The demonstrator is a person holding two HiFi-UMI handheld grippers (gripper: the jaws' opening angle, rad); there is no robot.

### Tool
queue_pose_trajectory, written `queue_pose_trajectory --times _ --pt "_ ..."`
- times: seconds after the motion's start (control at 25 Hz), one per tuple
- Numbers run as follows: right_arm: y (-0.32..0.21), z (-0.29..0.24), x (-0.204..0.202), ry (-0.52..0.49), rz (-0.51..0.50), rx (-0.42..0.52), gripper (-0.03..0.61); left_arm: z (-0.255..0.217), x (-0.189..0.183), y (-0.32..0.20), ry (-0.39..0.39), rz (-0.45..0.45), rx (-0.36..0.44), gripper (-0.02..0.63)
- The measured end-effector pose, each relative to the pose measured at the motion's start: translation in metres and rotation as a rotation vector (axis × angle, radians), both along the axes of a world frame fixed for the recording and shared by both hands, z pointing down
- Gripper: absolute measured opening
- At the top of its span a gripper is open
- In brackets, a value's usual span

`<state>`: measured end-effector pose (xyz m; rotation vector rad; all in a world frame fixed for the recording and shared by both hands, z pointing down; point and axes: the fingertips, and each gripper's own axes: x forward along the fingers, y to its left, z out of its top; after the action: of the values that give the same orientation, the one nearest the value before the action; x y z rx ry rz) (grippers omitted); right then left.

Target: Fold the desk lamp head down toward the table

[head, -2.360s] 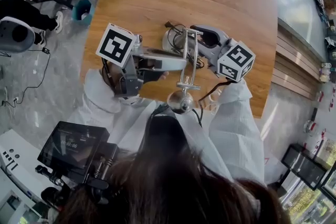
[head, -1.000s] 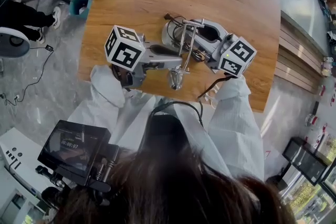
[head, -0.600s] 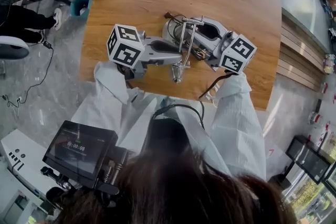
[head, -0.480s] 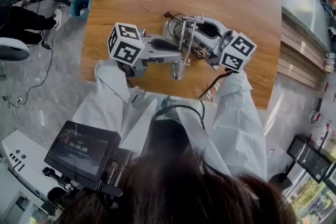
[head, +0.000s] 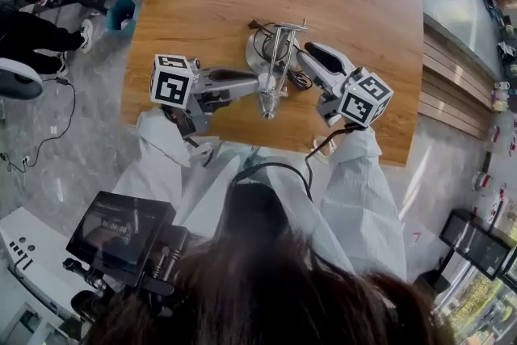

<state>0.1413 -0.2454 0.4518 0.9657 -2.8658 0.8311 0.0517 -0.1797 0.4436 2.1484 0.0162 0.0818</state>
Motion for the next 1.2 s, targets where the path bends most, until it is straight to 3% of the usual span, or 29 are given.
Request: queue_pose_trajectory --times 0.08,0.2,0.32,0.4,0.56,0.64,0.84,1.2 --pt "0.024 -0.003 0.009 0.05 0.033 0.01 0.126 -0.012 -0.01 0.009 0.01 -0.065 0.033 0.055" --pt "0.047 -0.028 0.008 0.107 0.075 0.066 0.098 -0.041 -0.011 0.004 -0.024 -0.187 0.154 0.055" --pt "0.058 -0.073 -0.006 0.086 0.109 0.164 0.012 -0.074 -0.002 -0.011 -0.1 -0.329 0.291 0.053" --pt "0.065 -0.105 -0.014 0.081 0.145 0.227 0.002 -0.095 0.004 -0.017 -0.179 -0.432 0.39 0.013" --pt "0.082 -0.15 -0.024 0.12 0.3 0.298 0.002 -0.133 0.006 -0.005 -0.274 -0.585 0.559 0.005" --pt "0.089 -0.16 -0.028 0.141 0.345 0.31 0.002 -0.143 0.01 0.005 -0.289 -0.596 0.607 0.002" --pt "0.098 -0.163 -0.036 0.167 0.334 0.319 0.002 -0.148 0.02 0.013 -0.315 -0.582 0.672 0.002" --pt "0.101 -0.158 -0.045 0.202 0.312 0.324 0.0 -0.143 0.012 0.015 -0.319 -0.577 0.662 0.002"
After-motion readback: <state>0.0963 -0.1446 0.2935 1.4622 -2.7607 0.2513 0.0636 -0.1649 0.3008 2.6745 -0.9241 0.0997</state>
